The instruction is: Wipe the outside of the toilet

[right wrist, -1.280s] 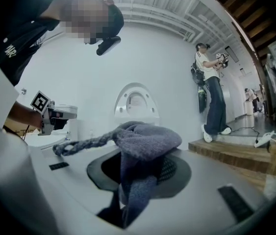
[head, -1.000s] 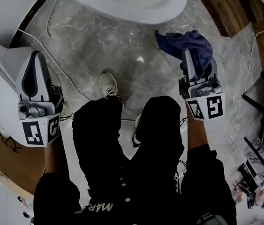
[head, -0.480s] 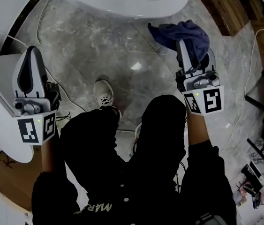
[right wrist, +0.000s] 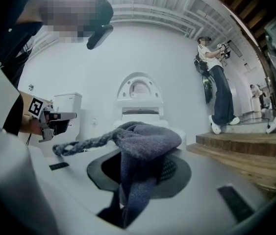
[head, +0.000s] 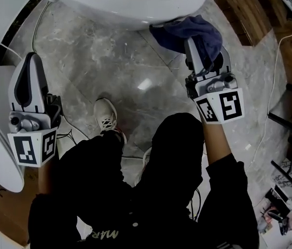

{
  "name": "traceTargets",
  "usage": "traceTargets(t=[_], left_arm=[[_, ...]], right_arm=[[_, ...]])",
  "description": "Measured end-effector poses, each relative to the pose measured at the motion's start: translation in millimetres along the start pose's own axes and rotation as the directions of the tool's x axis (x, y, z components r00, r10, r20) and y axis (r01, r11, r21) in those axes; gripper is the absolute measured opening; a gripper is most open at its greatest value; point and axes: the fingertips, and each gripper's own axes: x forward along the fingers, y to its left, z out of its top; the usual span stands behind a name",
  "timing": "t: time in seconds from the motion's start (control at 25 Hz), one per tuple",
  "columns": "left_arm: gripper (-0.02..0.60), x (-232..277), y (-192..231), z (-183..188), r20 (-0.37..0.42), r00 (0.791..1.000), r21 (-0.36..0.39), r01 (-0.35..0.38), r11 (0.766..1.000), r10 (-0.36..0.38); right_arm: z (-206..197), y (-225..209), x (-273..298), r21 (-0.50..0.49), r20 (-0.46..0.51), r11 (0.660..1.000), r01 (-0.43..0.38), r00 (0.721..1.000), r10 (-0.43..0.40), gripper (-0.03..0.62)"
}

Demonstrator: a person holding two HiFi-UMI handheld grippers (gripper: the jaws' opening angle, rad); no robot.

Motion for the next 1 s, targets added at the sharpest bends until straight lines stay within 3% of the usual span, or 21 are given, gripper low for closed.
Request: traceTargets(t=[0.16,0.76,1.0], left_arm=[[0.011,2.2,-12.5,-4.0,0.039,0.999,0.049,-0.025,0.998,0.024],[0.009,19.1,-45.9,-39.5,0.04,0.999,-0.049,0.021,0.999,-0.019],[0.01,16.5,-56.0,-46.9,0.03,0.999,-0.047,0.043,0.998,-0.042]], right_arm=[[-16.3,-7.3,8.4,0.009,0.0,1.0,-0.007,1.0,0.007,0.106],[-36.5,-8.9,32.6,-0.018,0.024,0.999,-0.045,0.999,0.046,0.106],[-44.3,-11.1,33.9,-0.008,0.041,0.999,-0.047,0.998,0.047,0.106]])
